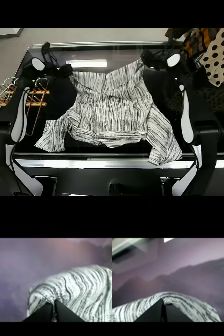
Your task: Fold the clothes and pants, and hang the long-sleeved shirts on hangers.
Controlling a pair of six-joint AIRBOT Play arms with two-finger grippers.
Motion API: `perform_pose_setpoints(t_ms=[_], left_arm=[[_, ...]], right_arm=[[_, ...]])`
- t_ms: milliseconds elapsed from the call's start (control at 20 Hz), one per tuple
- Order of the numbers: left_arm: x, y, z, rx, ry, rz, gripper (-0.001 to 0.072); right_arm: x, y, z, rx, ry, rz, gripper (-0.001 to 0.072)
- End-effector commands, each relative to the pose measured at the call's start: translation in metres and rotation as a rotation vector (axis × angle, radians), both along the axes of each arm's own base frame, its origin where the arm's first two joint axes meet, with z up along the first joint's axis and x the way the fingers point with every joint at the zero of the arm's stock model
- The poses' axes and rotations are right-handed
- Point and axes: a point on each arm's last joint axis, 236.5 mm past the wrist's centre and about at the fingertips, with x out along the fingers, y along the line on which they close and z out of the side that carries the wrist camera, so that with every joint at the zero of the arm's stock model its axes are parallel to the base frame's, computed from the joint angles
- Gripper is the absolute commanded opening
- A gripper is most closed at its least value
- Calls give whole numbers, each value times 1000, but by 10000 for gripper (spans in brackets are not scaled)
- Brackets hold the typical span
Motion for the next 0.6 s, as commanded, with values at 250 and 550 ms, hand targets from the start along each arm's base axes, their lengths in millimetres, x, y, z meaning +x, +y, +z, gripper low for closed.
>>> perform_pose_setpoints(t_ms=[250, 550], left_arm=[[-40, 24, 49, -91, 136, 29, 683], [-129, 78, 109, -58, 176, 68, 698]], right_arm=[[-63, -57, 31, -43, 169, 78, 526], [-191, -168, 72, -205, 378, 72, 527]])
